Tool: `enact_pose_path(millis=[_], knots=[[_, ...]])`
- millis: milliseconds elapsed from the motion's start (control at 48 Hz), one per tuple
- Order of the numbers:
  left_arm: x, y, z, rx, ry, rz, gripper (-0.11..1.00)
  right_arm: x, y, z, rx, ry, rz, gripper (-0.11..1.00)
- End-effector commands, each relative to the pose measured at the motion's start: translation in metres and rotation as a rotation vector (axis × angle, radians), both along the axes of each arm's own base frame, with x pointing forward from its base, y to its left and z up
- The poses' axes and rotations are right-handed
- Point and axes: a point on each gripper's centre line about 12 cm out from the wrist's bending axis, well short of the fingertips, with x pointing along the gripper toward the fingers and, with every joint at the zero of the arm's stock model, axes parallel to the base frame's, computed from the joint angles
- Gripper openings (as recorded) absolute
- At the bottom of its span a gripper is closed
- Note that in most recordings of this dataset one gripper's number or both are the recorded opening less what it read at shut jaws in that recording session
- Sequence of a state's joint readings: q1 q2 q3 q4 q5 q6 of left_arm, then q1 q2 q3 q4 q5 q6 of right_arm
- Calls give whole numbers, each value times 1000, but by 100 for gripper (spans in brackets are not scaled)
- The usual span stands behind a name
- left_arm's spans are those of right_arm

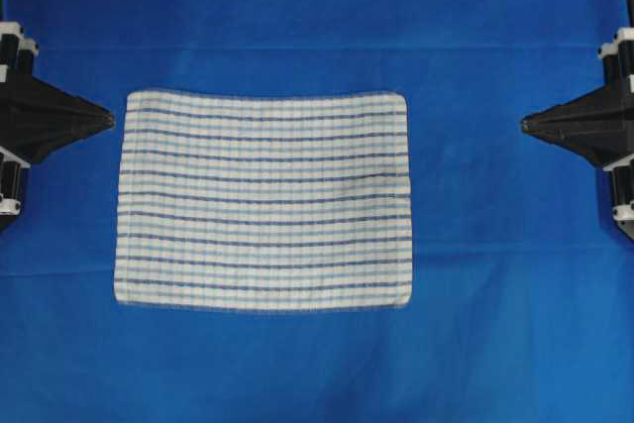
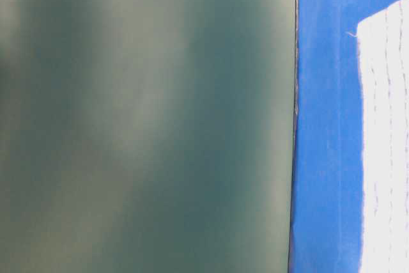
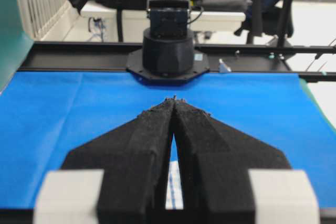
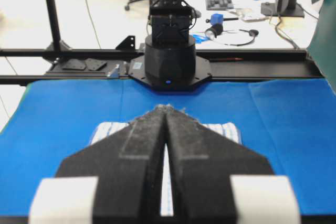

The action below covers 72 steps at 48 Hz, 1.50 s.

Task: Fold the blue towel.
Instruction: 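Move both grippers to the towel's far corners and grasp them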

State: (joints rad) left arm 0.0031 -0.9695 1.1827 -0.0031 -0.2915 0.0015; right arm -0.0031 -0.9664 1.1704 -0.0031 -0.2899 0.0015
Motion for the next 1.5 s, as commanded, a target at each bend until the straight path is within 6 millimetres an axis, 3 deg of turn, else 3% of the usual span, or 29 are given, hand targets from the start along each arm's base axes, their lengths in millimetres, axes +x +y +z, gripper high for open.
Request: enact_pose_path(millis=[0, 354, 709, 792, 980, 1063, 1168, 1480], knots=[[4, 1, -4, -32, 54, 6, 0, 2, 0, 6, -5, -15, -1, 1], [1, 17, -25, -47, 199, 86, 0, 30, -5, -12, 21, 176, -22, 2], [-15, 50, -69, -141, 383, 273, 2, 68, -48, -60, 139, 396, -190, 2], [-20, 54, -80, -164, 418, 306, 14, 79, -56, -72, 152, 466, -212, 8], [-31, 62, -105, -191, 495, 365, 68, 99, -69, -98, 177, 609, -245, 60], [-33, 66, -117, -206, 538, 390, 86, 106, -78, -111, 190, 659, -267, 64], [-29, 70, -128, -219, 582, 406, 84, 112, -88, -127, 205, 707, -293, 59], [-12, 88, -172, -263, 800, 445, 82, 121, -110, -169, 244, 823, -347, 60]])
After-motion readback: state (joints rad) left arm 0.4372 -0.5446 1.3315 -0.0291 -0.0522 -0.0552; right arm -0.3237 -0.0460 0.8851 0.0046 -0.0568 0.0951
